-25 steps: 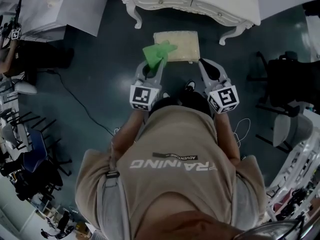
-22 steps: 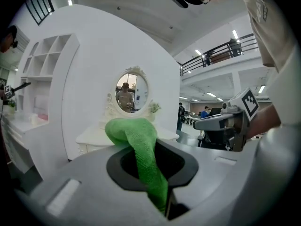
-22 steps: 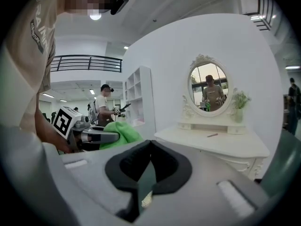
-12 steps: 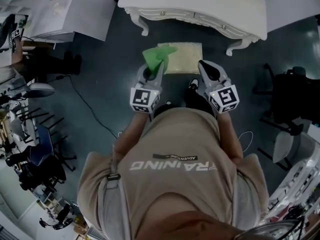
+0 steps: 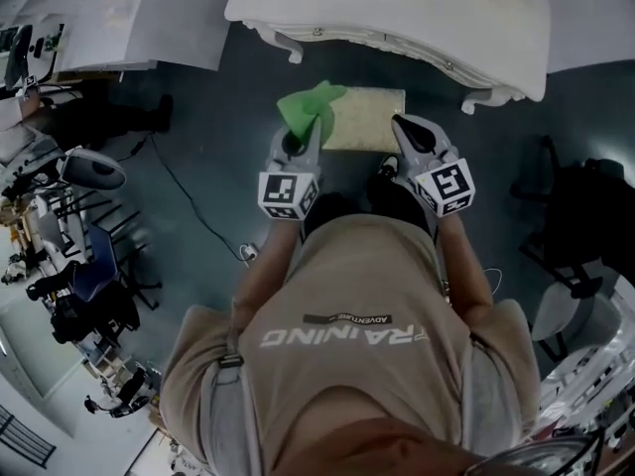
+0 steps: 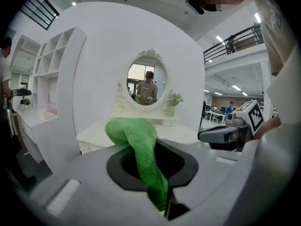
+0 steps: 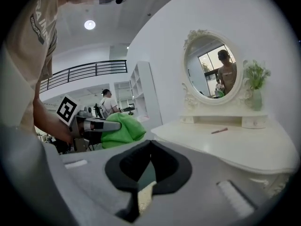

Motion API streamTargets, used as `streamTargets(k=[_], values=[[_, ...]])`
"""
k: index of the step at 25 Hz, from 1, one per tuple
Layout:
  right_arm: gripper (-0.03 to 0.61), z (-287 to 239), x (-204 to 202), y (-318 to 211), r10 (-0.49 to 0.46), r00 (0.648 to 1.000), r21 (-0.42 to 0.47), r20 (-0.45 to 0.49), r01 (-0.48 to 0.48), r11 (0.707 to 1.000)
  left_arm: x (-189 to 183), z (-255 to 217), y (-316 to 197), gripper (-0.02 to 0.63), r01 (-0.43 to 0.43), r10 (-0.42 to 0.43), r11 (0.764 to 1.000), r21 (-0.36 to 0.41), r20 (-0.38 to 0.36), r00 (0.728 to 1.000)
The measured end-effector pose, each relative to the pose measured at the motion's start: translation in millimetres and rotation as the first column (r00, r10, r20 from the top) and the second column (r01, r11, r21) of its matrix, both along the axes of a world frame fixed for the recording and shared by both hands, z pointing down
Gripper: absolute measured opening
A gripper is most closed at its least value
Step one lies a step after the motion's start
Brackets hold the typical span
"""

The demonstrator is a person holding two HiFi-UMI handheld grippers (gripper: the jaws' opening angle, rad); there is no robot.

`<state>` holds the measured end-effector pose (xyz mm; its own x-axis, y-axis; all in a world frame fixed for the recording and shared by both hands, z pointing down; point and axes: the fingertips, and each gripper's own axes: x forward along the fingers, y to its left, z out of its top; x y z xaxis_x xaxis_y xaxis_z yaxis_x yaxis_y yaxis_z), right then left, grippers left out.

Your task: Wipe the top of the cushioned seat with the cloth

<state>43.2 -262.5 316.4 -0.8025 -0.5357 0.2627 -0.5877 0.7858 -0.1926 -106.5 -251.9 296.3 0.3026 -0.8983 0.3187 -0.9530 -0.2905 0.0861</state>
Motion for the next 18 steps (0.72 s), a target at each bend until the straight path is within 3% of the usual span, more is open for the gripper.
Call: streamTargets(k=[8, 12, 18], values=[[0.002, 47.6, -1.8, -55.0, -0.062, 0.998, -0.077, -0.011, 0.061, 0.995, -10.2, 57.9, -46.6, 0.048, 0.085, -0.084, 0.99, -0.114, 0.014, 0.996], [0.002, 64.4, -13.8, -82.8, -0.059, 0.998, -0.106, -0.023, 0.057, 0.993, -23.9, 81.3, -74.4, 0.048, 0.089, -0.088, 0.985, -0.146, 0.015, 0.996], [0.002, 115.5, -32.4, -87.4, -0.058, 0.997, -0.167, -0.042, 0.05, 0.985, -45.9, 154.9, -86.8, 0.048, 0.092, -0.087, 0.972, -0.215, 0.031, 0.996]])
